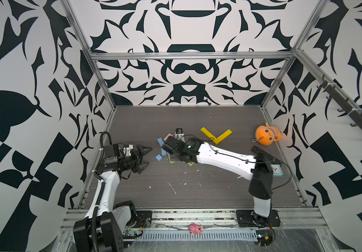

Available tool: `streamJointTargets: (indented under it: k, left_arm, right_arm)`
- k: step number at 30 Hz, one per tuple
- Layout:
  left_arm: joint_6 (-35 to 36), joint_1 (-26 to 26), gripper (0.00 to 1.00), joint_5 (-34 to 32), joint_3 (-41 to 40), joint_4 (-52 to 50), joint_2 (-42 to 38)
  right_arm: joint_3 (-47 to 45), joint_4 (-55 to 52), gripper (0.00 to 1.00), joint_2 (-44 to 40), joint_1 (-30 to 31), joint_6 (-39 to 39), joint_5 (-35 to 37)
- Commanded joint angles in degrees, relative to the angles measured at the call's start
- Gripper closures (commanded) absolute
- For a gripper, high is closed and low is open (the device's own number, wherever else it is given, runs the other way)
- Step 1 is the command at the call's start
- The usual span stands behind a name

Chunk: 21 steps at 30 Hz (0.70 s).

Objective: Assemble the letter v with building blocks
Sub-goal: Assemble the building block at the center of the board.

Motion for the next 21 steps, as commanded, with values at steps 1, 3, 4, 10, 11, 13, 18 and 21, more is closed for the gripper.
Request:
streamJointTargets:
  k: [1, 3, 4, 10, 11, 13, 18, 21]
  left_arm:
    - [-3.9, -7.0, 0.01, -4.3, 1.9, 4.6, 0.3]
    - [-4.3, -11.7, 0.01, -7.1, 2.9, 5.3, 1.3]
    - [-4.4, -14.3, 0.01, -8.6, 3.5, 5.5, 1.8]
    - [-4.1, -23.8, 0.01, -13.7, 5.2, 6.7, 4.8]
    - [-3.8, -24.8, 0.01, -14.0, 5.6, 6.7, 5.3]
    - [-3.2, -26.5, 0.01, -14.2, 6.2, 6.7, 6.6]
    - [-2.4, -27.9, 0.01, -14.5, 6.2, 6.5, 7.8]
    - [-1.5, -28.0, 0.01, -14.1, 6.4, 6.2, 9.1]
  right_arm:
    - [-13.2, 3.8, 0.82, -6.4, -8.5, 7.5, -2.6]
    - [-21.3, 8.9, 0.82, -9.8, -12.3, 12.2, -5.4]
    - [-24.8, 11.4, 0.82, -11.0, -13.6, 14.0, -6.1]
    - [-28.1, 12.0, 0.81, -7.5, -16.4, 18.3, -6.7]
    - [-27.6, 11.4, 0.80, -6.1, -16.6, 18.7, -7.2]
    - [-26.2, 10.2, 0.80, -3.0, -16.8, 19.4, -8.3]
    - [-26.6, 10.4, 0.79, 0.3, -16.9, 22.3, -9.6]
    - [-27.2, 11.3, 0.75, 1.6, -16.9, 23.3, -11.5]
